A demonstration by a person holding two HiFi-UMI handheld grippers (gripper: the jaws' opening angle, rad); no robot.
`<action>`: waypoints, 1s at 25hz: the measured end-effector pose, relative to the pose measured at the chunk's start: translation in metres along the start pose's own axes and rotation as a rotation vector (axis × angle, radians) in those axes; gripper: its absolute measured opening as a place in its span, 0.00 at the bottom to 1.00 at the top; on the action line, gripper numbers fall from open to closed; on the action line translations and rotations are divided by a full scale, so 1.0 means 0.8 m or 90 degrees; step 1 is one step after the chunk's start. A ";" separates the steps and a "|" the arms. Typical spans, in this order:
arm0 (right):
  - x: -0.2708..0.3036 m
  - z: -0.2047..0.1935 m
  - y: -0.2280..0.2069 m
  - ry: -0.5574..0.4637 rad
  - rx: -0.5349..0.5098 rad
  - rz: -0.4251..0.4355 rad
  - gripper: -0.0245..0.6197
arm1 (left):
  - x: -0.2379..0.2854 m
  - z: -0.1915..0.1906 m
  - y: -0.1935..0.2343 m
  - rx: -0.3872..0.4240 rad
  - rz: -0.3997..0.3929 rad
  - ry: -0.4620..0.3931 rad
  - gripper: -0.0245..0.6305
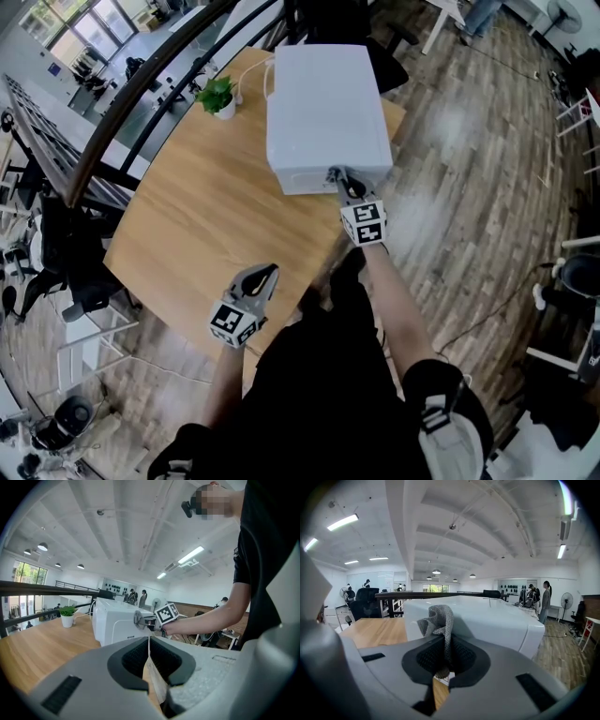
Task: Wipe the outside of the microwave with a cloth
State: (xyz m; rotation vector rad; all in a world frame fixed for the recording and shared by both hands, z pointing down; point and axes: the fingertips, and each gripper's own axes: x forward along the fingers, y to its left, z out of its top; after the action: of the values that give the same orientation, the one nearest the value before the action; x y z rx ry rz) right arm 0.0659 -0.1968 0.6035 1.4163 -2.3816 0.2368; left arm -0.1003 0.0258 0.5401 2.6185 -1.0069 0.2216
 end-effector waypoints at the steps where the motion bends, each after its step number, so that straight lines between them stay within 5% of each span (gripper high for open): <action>1: -0.002 -0.001 -0.004 0.001 0.002 -0.004 0.06 | 0.001 0.001 0.000 0.000 -0.001 -0.001 0.05; 25: -0.033 -0.031 -0.078 0.011 0.043 -0.058 0.06 | 0.021 0.002 -0.004 -0.006 0.002 0.008 0.05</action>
State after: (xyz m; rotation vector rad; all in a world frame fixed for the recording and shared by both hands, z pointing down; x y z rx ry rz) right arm 0.1373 -0.1978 0.6134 1.5428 -2.3089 0.3062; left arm -0.0856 0.0172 0.5419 2.6037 -1.0055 0.2320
